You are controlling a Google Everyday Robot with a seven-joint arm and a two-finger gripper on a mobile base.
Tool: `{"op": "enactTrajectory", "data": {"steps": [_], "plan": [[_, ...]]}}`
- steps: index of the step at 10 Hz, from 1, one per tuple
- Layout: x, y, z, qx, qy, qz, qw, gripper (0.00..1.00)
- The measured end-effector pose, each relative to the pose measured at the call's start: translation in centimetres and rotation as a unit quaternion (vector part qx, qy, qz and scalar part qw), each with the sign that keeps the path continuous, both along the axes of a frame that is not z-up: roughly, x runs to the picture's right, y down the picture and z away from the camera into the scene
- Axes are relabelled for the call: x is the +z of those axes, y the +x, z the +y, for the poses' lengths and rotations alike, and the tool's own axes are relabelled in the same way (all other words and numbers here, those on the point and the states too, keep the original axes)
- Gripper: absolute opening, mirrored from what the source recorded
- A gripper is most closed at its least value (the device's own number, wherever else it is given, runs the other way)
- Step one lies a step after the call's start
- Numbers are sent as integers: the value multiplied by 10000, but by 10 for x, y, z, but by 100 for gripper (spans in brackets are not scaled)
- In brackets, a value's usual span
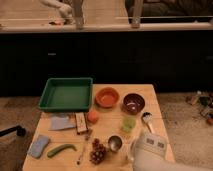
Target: Place banana in paper cup
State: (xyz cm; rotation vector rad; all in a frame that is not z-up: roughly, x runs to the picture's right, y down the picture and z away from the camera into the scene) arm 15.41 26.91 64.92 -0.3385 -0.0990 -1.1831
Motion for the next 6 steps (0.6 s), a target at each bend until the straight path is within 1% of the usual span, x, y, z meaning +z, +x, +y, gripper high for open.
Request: {"op": "enactTrajectory", "data": {"steps": [1,2,4,6], "plan": [[0,0,0,-1,0,1,10000,1],[0,0,0,0,-1,3,10000,7],[0,0,0,0,-1,4,10000,27],[0,0,0,0,-1,4,10000,45]]}}
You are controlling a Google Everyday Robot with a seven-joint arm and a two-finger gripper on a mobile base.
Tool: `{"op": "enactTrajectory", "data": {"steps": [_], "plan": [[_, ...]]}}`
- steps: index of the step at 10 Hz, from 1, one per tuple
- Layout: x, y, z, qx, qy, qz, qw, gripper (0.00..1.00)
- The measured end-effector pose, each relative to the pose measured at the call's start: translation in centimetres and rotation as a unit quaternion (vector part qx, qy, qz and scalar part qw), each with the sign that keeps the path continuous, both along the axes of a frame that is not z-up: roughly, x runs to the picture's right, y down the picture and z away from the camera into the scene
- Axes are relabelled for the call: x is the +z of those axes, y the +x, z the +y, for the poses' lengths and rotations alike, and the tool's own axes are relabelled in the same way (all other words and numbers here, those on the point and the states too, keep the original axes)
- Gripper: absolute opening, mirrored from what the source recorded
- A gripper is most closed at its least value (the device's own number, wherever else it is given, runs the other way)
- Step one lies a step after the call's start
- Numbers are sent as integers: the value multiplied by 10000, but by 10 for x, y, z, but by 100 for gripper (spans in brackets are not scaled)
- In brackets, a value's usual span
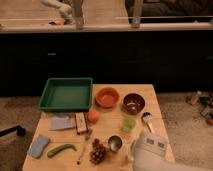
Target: Place banana in paper cup
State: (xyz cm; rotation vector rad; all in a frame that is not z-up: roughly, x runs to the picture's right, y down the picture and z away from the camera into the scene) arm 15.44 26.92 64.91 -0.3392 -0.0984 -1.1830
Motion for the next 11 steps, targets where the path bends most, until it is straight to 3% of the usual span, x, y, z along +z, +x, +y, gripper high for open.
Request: {"op": "enactTrajectory", "data": {"steps": [3,4,11], "plan": [[0,0,0,0,0,2,10000,76],[0,0,0,0,-1,3,10000,80],[0,0,0,0,-1,4,10000,80]]}}
